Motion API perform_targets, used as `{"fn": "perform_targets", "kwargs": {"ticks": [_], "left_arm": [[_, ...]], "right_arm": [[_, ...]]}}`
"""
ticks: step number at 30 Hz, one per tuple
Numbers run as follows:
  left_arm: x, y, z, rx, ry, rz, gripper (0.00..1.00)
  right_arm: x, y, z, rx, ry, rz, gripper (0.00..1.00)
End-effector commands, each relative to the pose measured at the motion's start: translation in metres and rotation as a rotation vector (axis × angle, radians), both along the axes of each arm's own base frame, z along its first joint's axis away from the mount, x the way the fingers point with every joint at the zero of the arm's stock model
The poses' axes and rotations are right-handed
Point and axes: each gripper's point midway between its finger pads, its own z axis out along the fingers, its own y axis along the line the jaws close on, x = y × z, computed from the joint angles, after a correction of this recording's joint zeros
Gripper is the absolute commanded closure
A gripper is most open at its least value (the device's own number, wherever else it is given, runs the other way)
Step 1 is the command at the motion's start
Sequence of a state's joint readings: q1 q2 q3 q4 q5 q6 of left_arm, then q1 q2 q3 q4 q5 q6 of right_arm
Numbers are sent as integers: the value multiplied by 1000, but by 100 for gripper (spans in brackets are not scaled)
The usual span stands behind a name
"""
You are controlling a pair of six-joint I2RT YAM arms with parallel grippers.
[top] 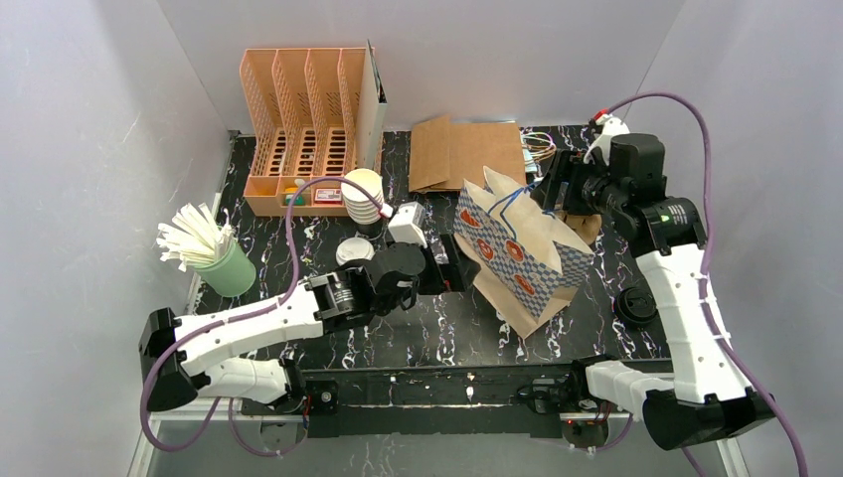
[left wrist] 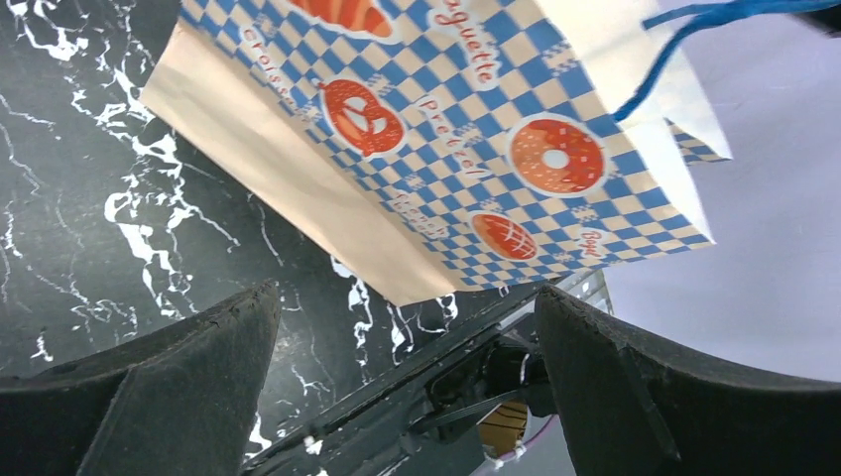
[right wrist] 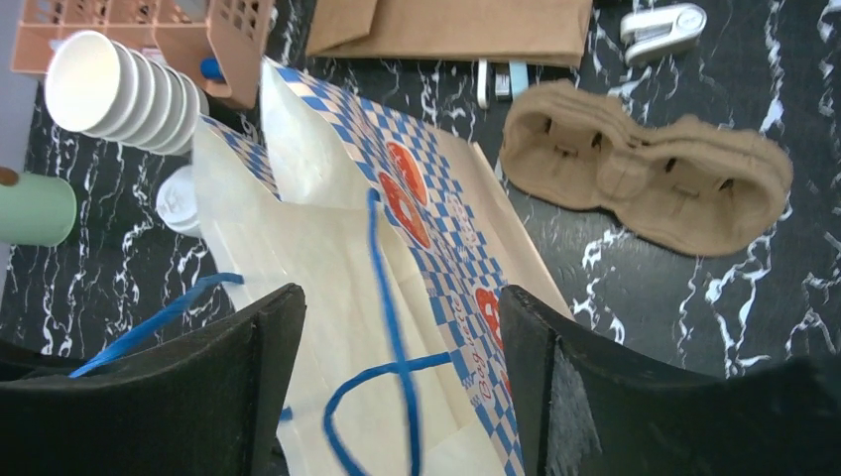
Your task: Pack the takeout coffee
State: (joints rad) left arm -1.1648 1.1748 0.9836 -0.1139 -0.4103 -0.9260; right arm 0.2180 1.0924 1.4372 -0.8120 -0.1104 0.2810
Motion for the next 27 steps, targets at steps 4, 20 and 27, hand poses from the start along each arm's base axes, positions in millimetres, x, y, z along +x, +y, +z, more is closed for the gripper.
{"fn": "perform_targets", "kwargs": {"ticks": [4, 20, 27], "left_arm": [[-2, -18, 34, -21, -75, 11, 2], [14, -50, 49, 48, -125, 127, 2], [19, -64, 52, 1, -81, 172, 2]], "right_arm": [[2, -7, -16, -46, 25, -16, 32], [3, 4, -34, -37, 124, 36, 81], [-3, 14, -24, 37, 141, 26, 99]]}}
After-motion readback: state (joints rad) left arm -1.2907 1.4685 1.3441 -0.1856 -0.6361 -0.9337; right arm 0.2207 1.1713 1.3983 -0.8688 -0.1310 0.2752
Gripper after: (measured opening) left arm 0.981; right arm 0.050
